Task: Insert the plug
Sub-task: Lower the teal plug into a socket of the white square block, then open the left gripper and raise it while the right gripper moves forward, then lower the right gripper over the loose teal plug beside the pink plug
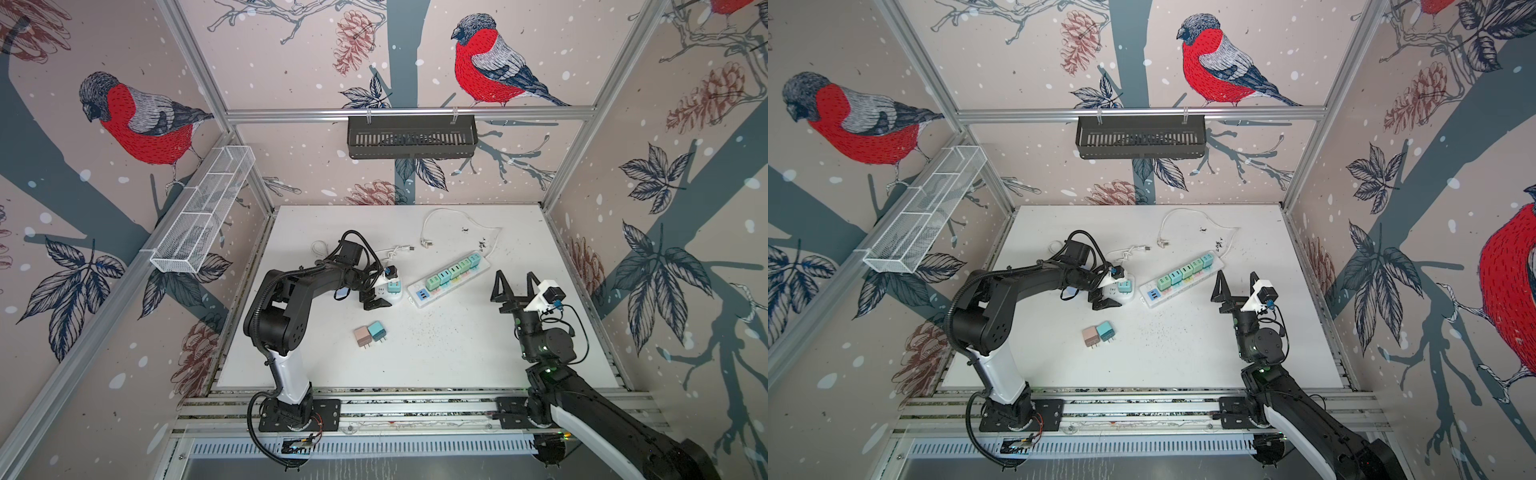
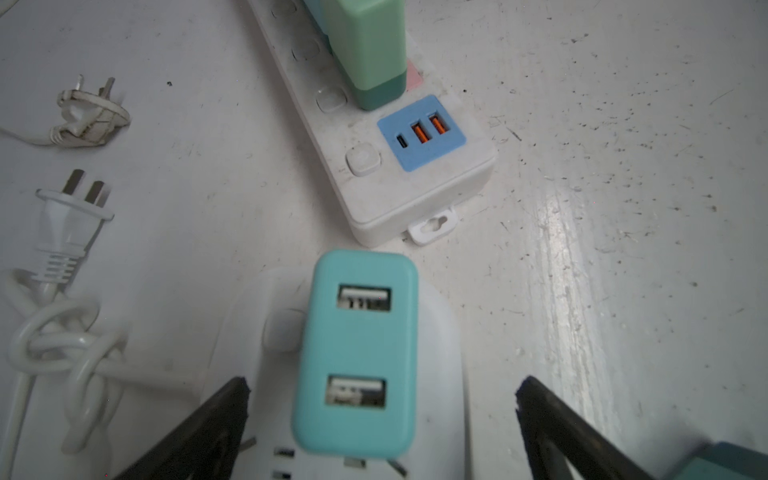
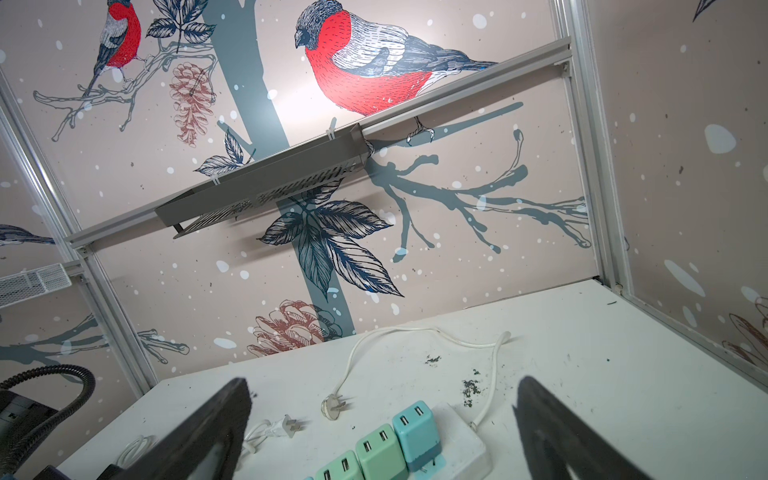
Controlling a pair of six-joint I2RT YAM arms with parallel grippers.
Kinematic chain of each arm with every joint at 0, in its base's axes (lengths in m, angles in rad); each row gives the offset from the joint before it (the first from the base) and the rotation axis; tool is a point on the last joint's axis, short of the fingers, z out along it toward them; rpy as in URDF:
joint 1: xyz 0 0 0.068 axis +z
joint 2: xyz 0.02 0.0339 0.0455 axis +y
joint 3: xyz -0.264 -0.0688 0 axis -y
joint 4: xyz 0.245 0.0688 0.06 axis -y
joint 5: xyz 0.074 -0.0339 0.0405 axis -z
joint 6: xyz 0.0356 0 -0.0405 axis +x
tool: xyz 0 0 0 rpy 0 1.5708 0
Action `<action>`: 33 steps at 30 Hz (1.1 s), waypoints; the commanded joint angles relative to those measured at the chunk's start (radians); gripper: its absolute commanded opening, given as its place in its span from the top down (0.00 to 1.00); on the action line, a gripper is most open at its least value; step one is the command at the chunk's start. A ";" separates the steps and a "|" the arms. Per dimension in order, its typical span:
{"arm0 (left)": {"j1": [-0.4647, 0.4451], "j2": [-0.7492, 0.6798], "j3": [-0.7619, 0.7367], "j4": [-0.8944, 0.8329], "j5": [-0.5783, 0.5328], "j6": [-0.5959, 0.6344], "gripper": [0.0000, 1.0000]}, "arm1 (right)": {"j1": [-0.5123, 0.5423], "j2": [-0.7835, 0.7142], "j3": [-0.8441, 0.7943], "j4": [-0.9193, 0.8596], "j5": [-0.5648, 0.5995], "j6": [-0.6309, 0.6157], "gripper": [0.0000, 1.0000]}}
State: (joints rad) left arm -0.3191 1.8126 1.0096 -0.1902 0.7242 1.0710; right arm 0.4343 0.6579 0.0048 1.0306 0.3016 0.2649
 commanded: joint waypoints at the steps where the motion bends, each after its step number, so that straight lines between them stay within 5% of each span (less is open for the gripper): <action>1: 0.000 -0.059 -0.034 0.060 -0.001 -0.033 0.02 | 0.000 0.002 -0.130 0.023 -0.001 0.010 0.00; 4: -0.001 -0.161 -0.065 0.124 0.008 -0.114 0.02 | -0.003 0.008 -0.127 0.023 -0.001 0.011 0.00; 7: -0.010 -0.313 -0.134 0.292 -0.099 -0.335 0.02 | -0.002 0.028 -0.118 0.023 -0.001 0.013 0.00; 10: -0.013 -0.477 -0.237 0.527 -0.324 -0.681 0.01 | -0.003 0.066 -0.101 0.025 0.001 0.013 0.00; 12: -0.012 -0.588 -0.324 0.666 -0.571 -0.992 0.02 | -0.003 0.098 -0.086 0.028 0.014 0.017 0.00; 14: -0.011 -0.684 -0.366 0.635 -0.754 -1.218 0.01 | -0.007 0.131 -0.073 0.038 0.022 0.022 0.00; 17: -0.010 -0.781 -0.392 0.521 -0.779 -1.283 0.02 | -0.008 0.179 -0.034 0.028 0.030 0.056 0.00; 21: -0.011 -0.865 -0.482 0.505 -0.930 -1.565 0.02 | 0.001 0.207 0.122 -0.233 0.097 0.329 0.00; 24: -0.011 -0.914 -0.487 0.329 -1.085 -1.880 0.02 | 0.051 0.205 0.195 -0.344 0.036 0.463 0.00; 28: -0.020 -0.995 -0.555 0.337 -1.101 -1.873 0.03 | 0.187 0.215 0.292 -0.412 0.070 0.426 0.00; 31: -0.019 -1.050 -0.613 0.323 -1.224 -1.829 0.04 | 0.259 0.243 0.318 -0.396 0.127 0.383 0.00; 33: -0.018 -1.043 -0.658 0.347 -1.263 -1.734 0.06 | 0.261 0.271 0.283 -0.272 0.024 0.286 0.00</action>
State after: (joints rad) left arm -0.3378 0.7673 0.3870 0.1528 -0.4084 -0.6991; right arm 0.6857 0.9043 0.3065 0.6876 0.3691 0.6437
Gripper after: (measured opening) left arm 0.950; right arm 0.995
